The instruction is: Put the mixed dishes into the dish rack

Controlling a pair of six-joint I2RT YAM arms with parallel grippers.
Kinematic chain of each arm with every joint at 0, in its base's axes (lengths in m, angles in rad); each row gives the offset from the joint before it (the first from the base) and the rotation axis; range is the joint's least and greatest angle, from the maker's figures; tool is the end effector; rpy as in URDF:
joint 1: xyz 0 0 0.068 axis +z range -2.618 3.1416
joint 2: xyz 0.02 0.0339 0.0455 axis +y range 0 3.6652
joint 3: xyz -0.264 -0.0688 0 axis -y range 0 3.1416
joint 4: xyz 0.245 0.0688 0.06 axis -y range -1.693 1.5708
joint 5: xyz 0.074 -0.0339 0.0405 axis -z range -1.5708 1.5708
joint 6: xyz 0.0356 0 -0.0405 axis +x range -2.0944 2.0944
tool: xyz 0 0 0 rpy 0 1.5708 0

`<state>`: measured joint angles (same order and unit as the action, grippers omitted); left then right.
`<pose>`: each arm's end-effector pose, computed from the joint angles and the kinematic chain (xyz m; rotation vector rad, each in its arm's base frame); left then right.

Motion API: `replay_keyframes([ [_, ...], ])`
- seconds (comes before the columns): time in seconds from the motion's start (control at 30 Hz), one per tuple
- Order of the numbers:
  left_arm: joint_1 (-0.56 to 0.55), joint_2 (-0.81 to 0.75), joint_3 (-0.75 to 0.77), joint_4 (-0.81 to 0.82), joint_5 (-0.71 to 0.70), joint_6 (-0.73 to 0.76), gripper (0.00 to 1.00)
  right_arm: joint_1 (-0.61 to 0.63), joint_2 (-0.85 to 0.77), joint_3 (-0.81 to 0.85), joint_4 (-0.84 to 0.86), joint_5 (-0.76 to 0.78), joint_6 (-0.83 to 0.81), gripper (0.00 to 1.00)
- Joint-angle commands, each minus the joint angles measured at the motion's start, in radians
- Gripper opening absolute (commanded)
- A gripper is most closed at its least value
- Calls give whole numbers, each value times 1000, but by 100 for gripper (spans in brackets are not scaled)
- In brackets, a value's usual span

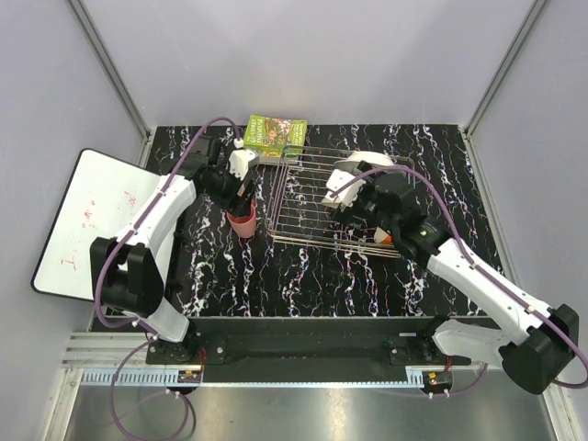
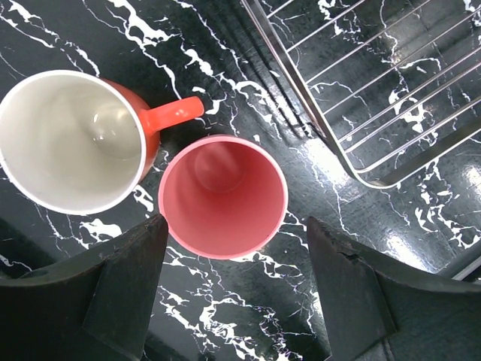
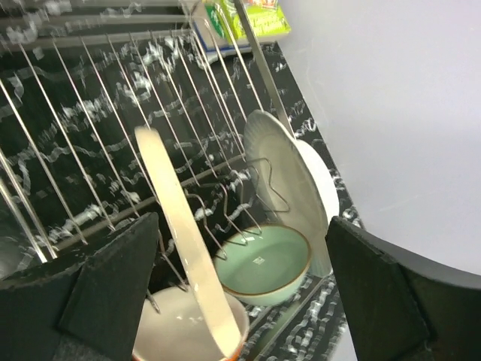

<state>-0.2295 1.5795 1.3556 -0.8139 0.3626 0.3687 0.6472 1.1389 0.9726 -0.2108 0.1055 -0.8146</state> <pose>0.3175 -0.0871 0.2892 0.8756 2.4053 -0.4190 0.2119 0.1554 0.3316 -1.2499 1.4990 -0.2134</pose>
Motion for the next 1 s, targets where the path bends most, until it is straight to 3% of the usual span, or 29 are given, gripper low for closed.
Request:
replay_keyframes([
  [0.0, 12, -38, 62, 10, -24, 12, 78, 3, -42, 80, -35, -61, 210, 100],
  [0.13, 38, -53, 112, -10, -28, 4, 79, 8, -39, 133, -9, -70, 372, 100],
  [0.17, 51, -56, 117, -10, -39, 7, 79, 9, -30, 149, 7, -81, 485, 100],
  [0.33, 99, -50, 148, -34, -30, 3, 79, 29, 171, 263, 108, -167, 790, 100],
  [0.43, 125, -78, 131, -50, -14, 7, 79, 112, 298, 296, 102, -112, 760, 100],
  [0.5, 136, -95, 122, -92, 28, 41, 82, 194, 359, 285, 122, 3, 720, 100],
  [0.57, 150, -114, 106, -97, 9, 62, 83, 216, 393, 275, 119, -1, 712, 98],
  [0.8, 223, -121, 80, -99, 47, 62, 82, 216, 515, 250, 122, 2, 775, 70],
  [0.9, 228, -127, 80, -100, 52, 67, 82, 216, 547, 253, 126, 22, 787, 64],
  [0.97, 228, -136, 80, -100, 58, 64, 82, 216, 559, 255, 128, 43, 796, 46],
])
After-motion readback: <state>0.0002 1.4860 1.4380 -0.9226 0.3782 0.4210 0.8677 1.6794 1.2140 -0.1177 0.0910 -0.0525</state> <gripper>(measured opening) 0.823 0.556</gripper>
